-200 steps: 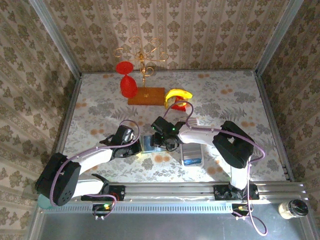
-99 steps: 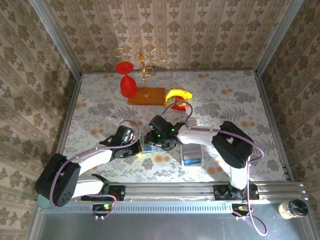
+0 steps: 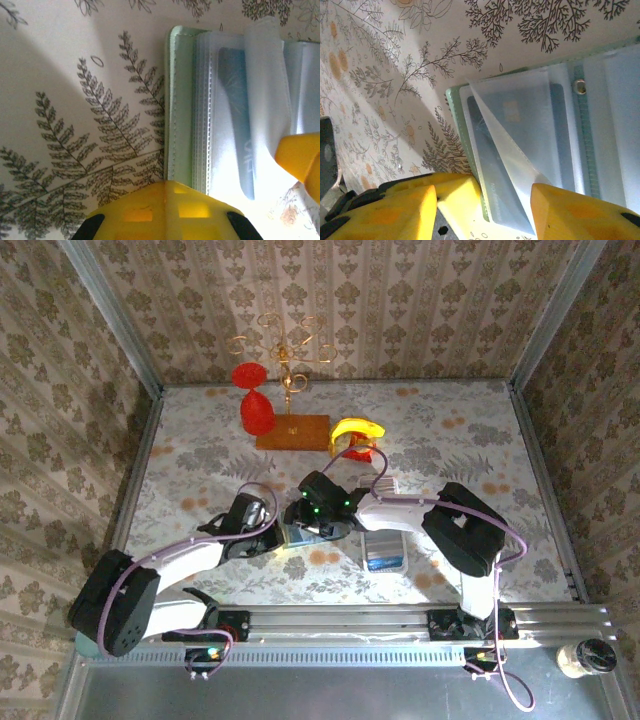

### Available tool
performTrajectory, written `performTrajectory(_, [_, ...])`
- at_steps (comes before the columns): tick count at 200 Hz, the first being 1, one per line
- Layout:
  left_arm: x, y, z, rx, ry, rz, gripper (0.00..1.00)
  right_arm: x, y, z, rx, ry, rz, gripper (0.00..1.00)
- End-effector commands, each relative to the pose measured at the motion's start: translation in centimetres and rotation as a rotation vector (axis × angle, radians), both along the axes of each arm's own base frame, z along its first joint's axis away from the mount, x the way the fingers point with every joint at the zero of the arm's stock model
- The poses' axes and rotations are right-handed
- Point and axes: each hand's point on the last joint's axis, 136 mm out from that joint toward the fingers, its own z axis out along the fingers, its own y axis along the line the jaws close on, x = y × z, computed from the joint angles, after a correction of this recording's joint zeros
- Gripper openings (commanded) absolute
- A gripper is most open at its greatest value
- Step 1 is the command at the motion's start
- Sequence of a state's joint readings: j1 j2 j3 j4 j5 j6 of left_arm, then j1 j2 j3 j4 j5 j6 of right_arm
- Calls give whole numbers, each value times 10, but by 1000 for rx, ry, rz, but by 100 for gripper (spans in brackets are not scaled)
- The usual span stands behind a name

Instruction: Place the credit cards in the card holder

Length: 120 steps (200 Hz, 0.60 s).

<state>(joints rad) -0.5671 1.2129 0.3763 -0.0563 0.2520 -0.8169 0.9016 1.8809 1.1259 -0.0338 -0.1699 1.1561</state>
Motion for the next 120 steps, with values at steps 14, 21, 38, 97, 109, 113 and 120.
performTrajectory(14, [-8,4,5,-35,8,34,7,-3,-1,-11,-8,21,-7,53])
performTrajectory(21, [-9,5,6,-43,3,43,8,-4,-1,-12,-10,23,-7,53])
performTrajectory(38, [-12,8,7,-52,-6,59,9,-4,-1,-12,-7,21,-8,53])
performTrajectory(97, [-25,30,13,-22,28,181,5,-1,13,-1,26,13,21,52])
performTrajectory(109, [-25,42,21,21,-2,218,5,0,18,6,42,1,29,52])
performTrajectory(113, [-24,46,24,34,-14,227,5,0,19,8,46,-2,29,52])
performTrajectory(120, [-25,52,28,54,-34,239,5,1,22,13,58,-12,31,52])
